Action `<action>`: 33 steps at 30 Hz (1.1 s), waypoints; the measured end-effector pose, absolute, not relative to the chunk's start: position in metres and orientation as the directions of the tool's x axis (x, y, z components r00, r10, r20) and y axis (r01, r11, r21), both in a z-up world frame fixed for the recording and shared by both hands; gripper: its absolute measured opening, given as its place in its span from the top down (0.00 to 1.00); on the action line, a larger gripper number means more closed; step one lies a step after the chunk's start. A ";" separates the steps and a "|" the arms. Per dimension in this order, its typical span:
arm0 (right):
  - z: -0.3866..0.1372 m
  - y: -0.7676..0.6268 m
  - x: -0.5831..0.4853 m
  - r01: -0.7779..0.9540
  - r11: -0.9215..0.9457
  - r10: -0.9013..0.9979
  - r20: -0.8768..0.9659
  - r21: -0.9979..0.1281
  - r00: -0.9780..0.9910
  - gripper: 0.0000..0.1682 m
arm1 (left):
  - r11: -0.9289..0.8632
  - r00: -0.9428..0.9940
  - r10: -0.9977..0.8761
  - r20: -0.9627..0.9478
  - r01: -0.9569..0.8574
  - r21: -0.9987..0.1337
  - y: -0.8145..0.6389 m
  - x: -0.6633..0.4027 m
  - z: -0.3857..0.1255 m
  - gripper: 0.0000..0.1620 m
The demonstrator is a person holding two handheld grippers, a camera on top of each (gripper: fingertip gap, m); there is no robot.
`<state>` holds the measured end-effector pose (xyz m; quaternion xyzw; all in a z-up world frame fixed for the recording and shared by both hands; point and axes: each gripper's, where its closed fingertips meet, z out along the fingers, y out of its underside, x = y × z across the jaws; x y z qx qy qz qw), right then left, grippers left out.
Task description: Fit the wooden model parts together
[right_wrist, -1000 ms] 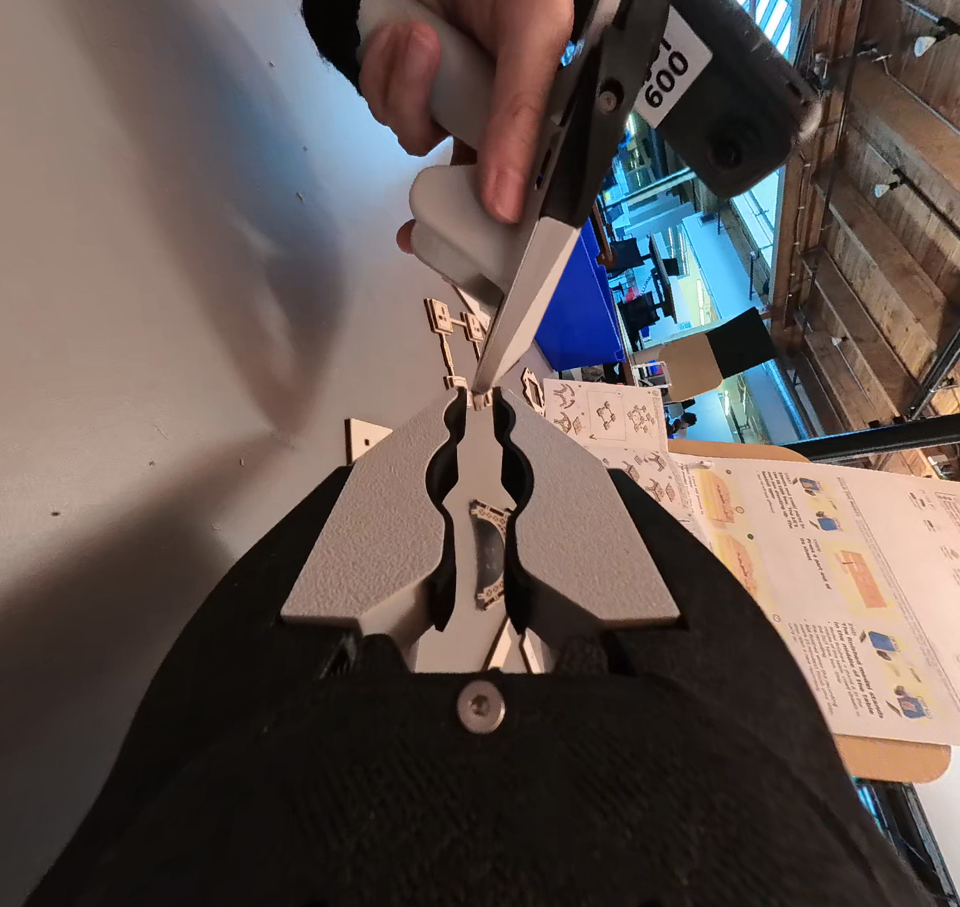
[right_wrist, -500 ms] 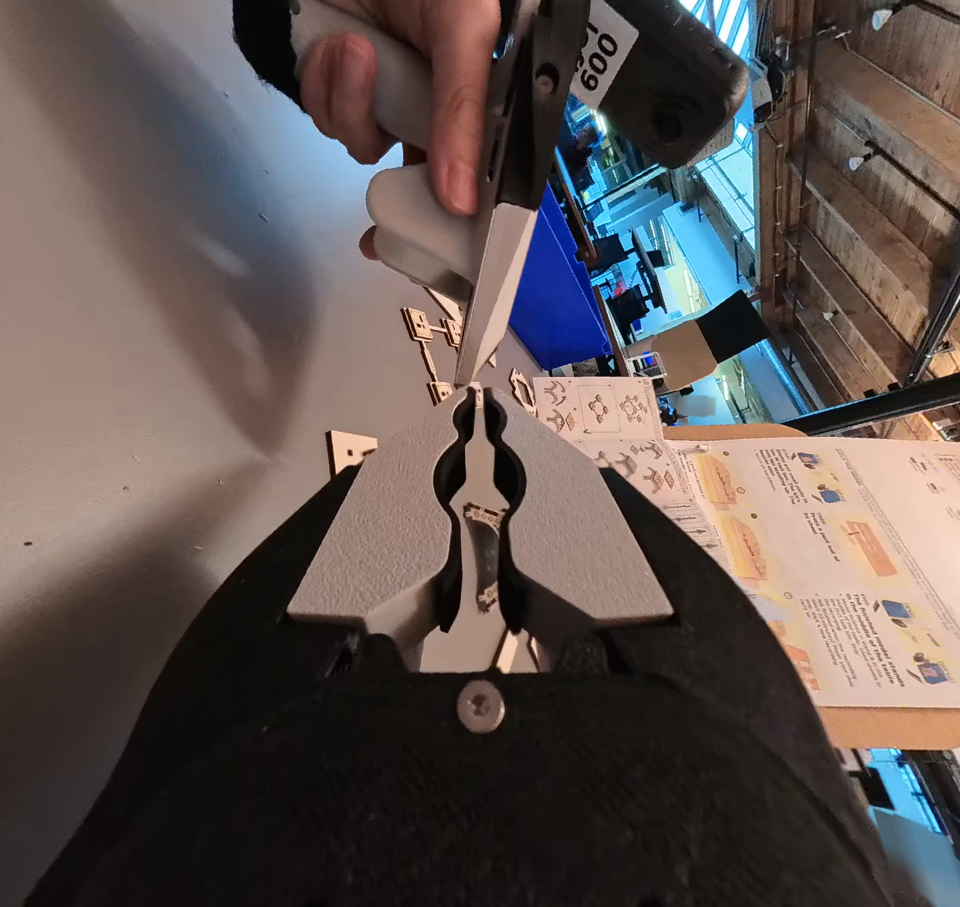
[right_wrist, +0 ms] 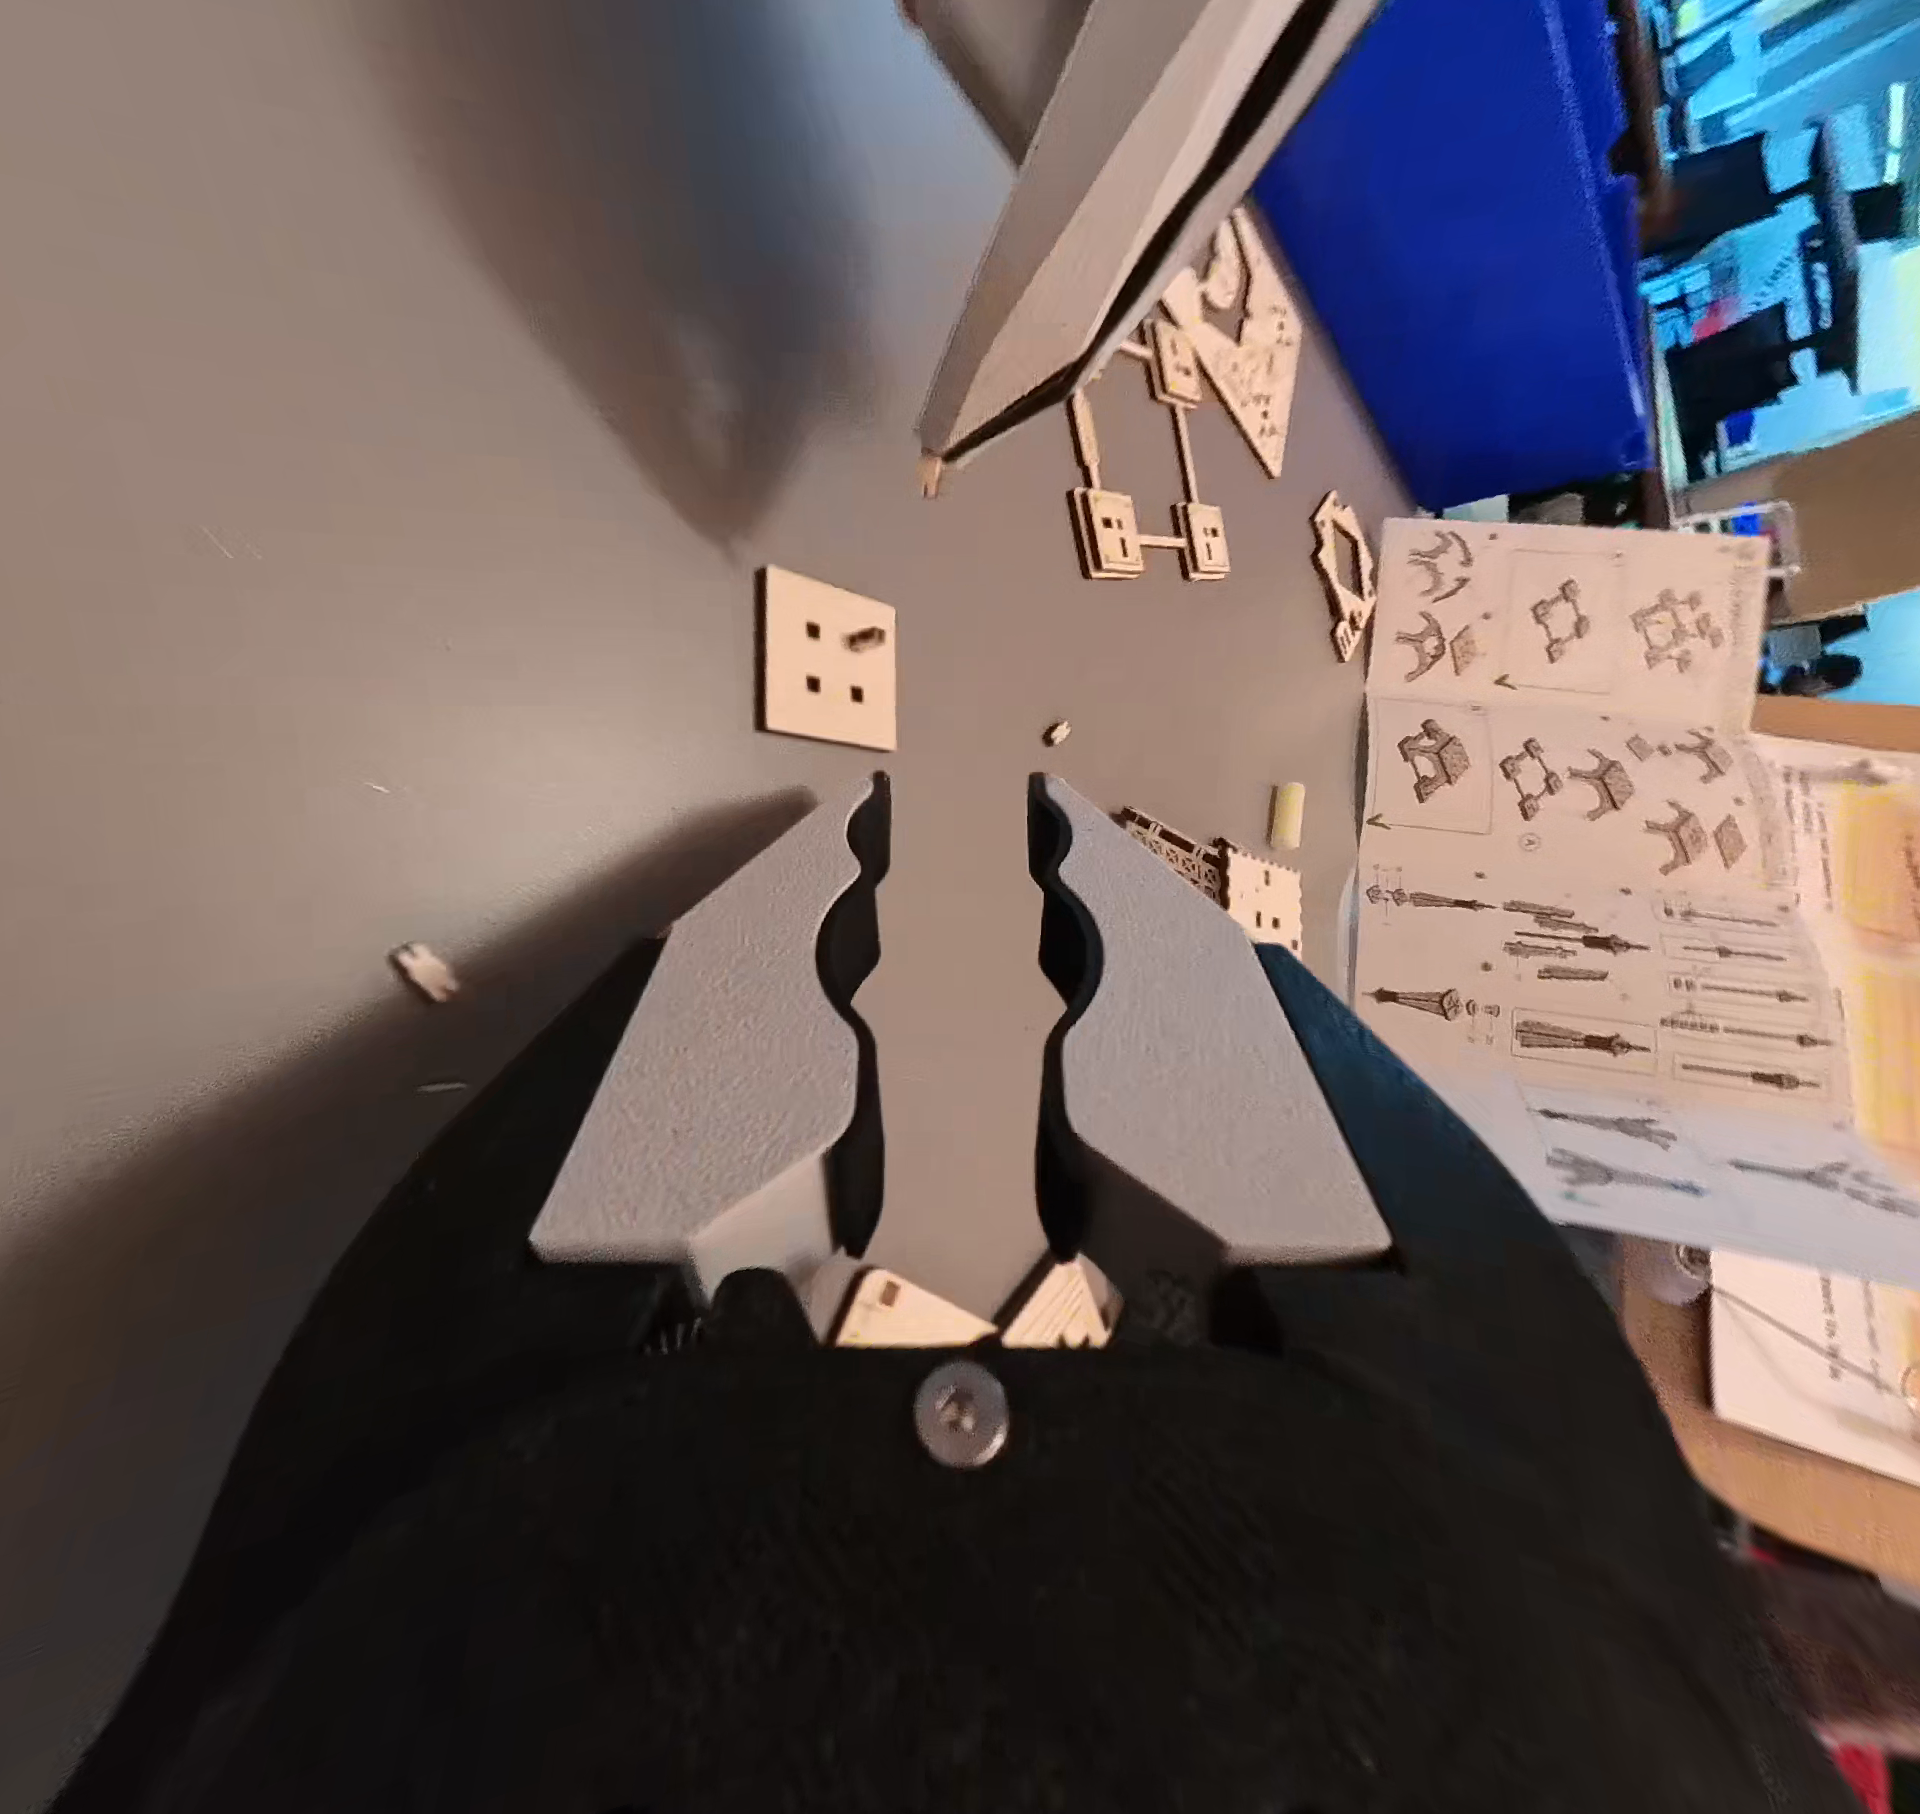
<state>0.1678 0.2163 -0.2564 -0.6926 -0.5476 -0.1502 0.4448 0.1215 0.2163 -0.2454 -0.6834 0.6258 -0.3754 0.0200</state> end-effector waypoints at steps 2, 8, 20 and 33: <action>-0.260 0.226 0.173 0.912 0.004 0.633 0.707 -0.410 0.316 0.86 | -0.187 -0.080 -0.865 0.495 -0.865 -0.466 0.214 0.120 -0.247 1.00; -0.270 0.231 0.158 0.888 0.047 0.687 0.660 -0.458 0.305 0.89 | -0.089 -0.091 -0.872 0.480 -0.936 -0.340 0.214 0.112 -0.260 1.00; -0.274 0.212 0.140 0.862 -0.102 0.637 0.633 -0.497 0.440 0.92 | 0.032 -0.113 -0.882 0.458 -0.983 -0.181 0.212 0.101 -0.269 1.00; -0.270 0.202 0.117 0.778 -0.168 0.606 0.559 -0.605 0.566 0.79 | 0.042 -0.080 -0.883 0.463 -0.995 -0.092 0.202 0.084 -0.274 1.00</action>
